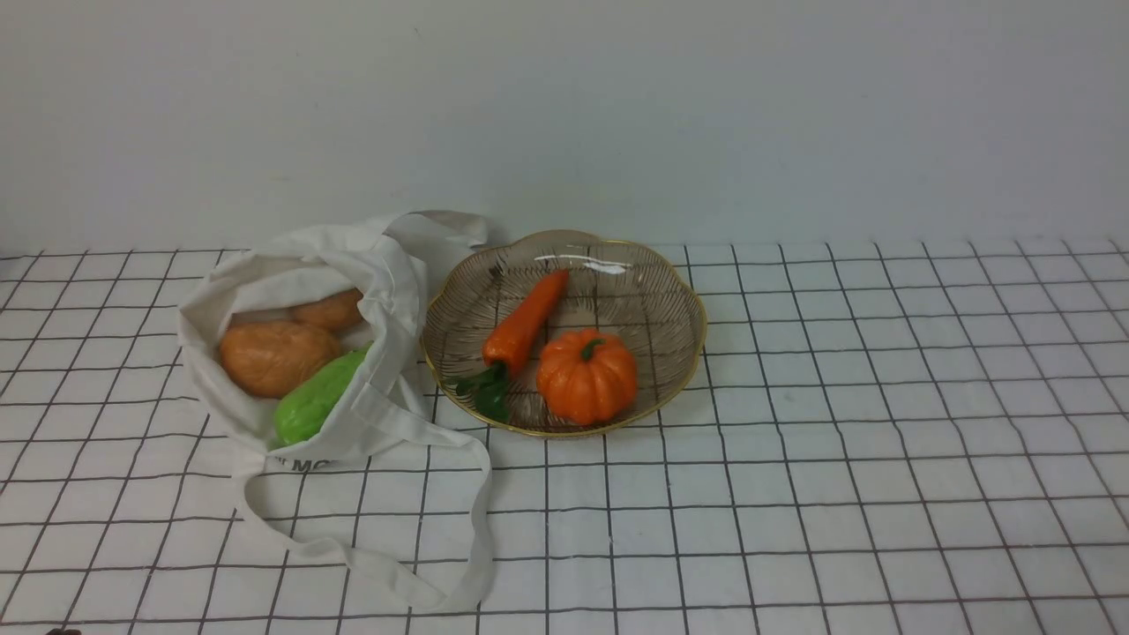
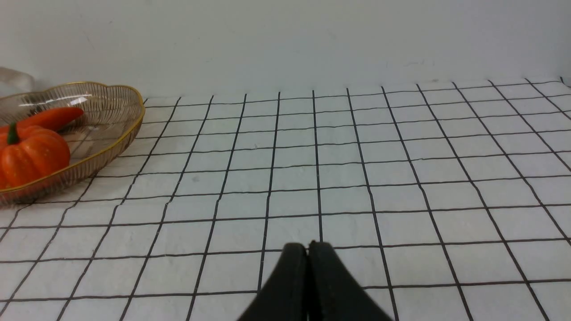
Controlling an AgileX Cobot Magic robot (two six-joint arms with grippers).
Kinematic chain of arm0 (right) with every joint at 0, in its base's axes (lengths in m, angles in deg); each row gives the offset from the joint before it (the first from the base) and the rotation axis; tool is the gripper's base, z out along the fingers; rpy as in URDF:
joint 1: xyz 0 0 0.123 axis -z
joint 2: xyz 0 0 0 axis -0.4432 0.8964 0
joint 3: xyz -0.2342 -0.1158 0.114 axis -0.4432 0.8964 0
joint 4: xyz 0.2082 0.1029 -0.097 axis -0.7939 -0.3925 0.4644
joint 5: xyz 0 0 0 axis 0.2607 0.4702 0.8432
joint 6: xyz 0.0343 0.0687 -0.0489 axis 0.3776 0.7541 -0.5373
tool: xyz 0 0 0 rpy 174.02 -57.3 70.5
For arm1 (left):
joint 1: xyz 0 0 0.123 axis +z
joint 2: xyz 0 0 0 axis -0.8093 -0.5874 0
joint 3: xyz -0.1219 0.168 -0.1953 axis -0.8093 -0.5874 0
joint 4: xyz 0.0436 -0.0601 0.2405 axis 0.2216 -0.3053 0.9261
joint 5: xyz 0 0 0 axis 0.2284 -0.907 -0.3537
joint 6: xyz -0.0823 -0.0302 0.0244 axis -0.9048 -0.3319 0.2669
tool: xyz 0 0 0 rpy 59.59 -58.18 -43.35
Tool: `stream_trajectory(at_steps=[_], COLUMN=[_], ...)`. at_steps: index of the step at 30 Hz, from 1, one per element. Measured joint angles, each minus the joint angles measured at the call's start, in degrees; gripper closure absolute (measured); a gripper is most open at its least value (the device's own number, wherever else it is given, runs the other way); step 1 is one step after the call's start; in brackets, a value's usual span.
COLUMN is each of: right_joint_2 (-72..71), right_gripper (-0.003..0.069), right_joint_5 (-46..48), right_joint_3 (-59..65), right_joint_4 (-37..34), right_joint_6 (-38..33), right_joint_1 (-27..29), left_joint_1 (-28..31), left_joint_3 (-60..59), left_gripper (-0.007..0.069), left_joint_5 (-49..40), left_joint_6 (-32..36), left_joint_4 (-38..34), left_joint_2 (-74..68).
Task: Take vegetables from bag on white checkered tablecloth place on plate.
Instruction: 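Reach into the cloth bag and grasp the green cucumber with the left gripper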
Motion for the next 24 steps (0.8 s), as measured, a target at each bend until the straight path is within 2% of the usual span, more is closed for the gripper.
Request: stream_trajectory(at_steps=[24], right_joint_2=[0.0], right_gripper=[0.0674], right_joint_5=[0.0], right_joint_3=[0.0], right_joint_4=[0.0], right_joint_6=[0.05], right_joint_1=[0.0], left_joint_1=[0.0], left_joint_3=[0.0], left_gripper=[0.0632], left_joint_5=[-0.06], left_joint_6=[-0.76], left_joint_4=[-0.88], left_joint_2=[0.0])
